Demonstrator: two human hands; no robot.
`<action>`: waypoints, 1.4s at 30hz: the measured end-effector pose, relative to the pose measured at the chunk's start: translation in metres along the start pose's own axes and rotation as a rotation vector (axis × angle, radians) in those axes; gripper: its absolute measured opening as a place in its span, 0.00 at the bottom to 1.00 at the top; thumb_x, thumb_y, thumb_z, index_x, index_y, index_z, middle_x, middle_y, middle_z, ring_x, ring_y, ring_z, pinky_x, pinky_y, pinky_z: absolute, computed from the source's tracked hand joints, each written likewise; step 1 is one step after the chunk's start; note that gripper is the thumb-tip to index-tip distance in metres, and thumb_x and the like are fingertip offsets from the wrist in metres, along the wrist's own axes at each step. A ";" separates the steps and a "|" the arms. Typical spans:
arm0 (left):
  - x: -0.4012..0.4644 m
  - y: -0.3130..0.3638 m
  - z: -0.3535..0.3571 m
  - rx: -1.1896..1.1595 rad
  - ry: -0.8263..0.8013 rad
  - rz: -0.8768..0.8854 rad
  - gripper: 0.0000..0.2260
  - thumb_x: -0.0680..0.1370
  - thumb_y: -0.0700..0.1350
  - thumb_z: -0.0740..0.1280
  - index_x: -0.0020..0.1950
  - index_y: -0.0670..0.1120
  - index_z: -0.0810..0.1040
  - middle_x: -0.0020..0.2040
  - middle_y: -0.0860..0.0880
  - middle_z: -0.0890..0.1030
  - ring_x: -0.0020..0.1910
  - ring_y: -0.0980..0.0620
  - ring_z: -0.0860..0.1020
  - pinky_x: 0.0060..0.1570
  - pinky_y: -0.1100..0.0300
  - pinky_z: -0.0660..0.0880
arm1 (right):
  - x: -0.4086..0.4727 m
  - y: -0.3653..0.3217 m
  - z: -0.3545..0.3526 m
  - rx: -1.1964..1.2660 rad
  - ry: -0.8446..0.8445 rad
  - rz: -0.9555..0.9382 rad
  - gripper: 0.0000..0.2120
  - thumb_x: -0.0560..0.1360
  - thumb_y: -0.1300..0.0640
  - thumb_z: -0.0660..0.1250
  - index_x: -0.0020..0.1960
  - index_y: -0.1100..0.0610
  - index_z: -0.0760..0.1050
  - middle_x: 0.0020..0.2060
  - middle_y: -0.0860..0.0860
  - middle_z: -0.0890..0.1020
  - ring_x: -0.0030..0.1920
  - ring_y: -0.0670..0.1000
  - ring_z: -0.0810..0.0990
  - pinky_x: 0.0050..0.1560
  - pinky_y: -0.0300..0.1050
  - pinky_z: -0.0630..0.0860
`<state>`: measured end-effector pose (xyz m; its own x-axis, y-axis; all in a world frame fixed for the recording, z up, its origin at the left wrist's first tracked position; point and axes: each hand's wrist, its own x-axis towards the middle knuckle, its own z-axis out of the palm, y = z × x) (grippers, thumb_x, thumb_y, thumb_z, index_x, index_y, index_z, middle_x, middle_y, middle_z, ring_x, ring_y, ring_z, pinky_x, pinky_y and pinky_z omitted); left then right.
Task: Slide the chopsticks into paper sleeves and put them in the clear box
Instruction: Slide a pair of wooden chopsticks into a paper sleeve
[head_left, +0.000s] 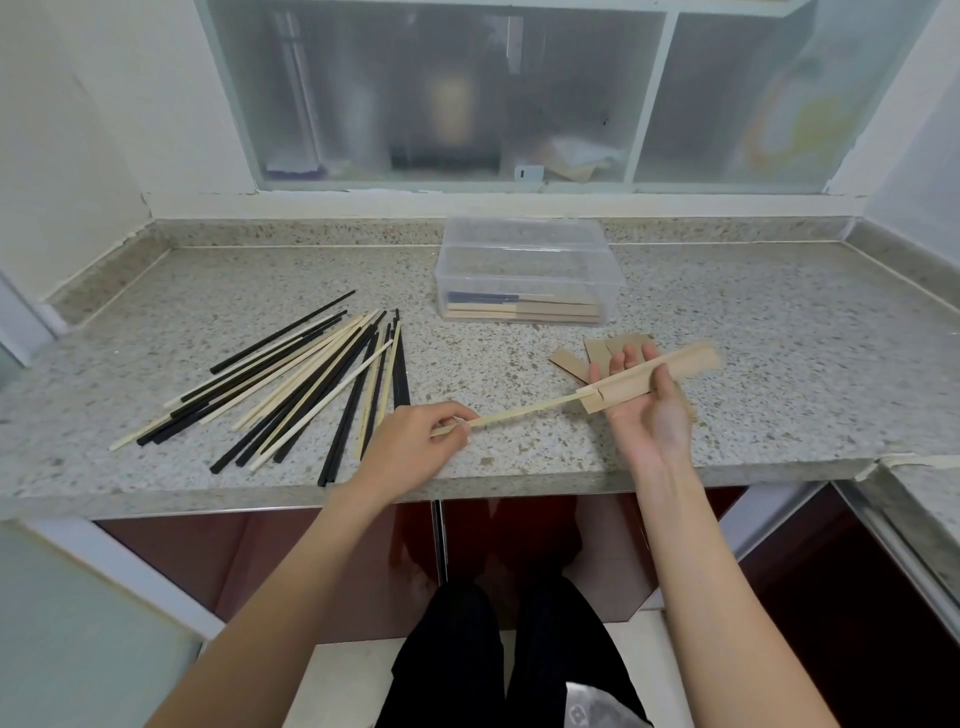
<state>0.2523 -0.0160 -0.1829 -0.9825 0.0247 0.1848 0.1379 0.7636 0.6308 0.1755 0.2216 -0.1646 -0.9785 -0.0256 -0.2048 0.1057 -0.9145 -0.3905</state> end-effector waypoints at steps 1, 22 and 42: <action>0.000 0.000 0.000 0.000 0.000 0.001 0.09 0.78 0.50 0.63 0.56 0.56 0.79 0.40 0.57 0.81 0.24 0.57 0.68 0.27 0.68 0.62 | -0.001 0.000 0.000 -0.014 -0.009 -0.002 0.13 0.83 0.54 0.52 0.57 0.57 0.74 0.50 0.55 0.79 0.48 0.51 0.80 0.52 0.56 0.79; -0.003 0.010 0.001 -0.002 0.008 0.044 0.09 0.78 0.50 0.63 0.56 0.56 0.79 0.38 0.58 0.82 0.24 0.57 0.70 0.27 0.69 0.61 | -0.009 0.002 0.001 -0.197 -0.152 -0.150 0.11 0.82 0.60 0.53 0.61 0.59 0.70 0.52 0.57 0.81 0.57 0.55 0.80 0.60 0.55 0.76; 0.012 0.021 0.020 -0.226 0.008 0.018 0.03 0.76 0.49 0.67 0.50 0.54 0.78 0.40 0.57 0.83 0.39 0.58 0.80 0.42 0.57 0.76 | -0.011 0.032 -0.008 -0.610 -0.268 0.092 0.15 0.81 0.54 0.56 0.57 0.61 0.77 0.53 0.53 0.81 0.56 0.49 0.78 0.62 0.53 0.74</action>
<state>0.2413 0.0128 -0.1826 -0.9787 0.0308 0.2030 0.1806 0.5988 0.7803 0.1913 0.1961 -0.1824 -0.9625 -0.2641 -0.0623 0.1950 -0.5135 -0.8357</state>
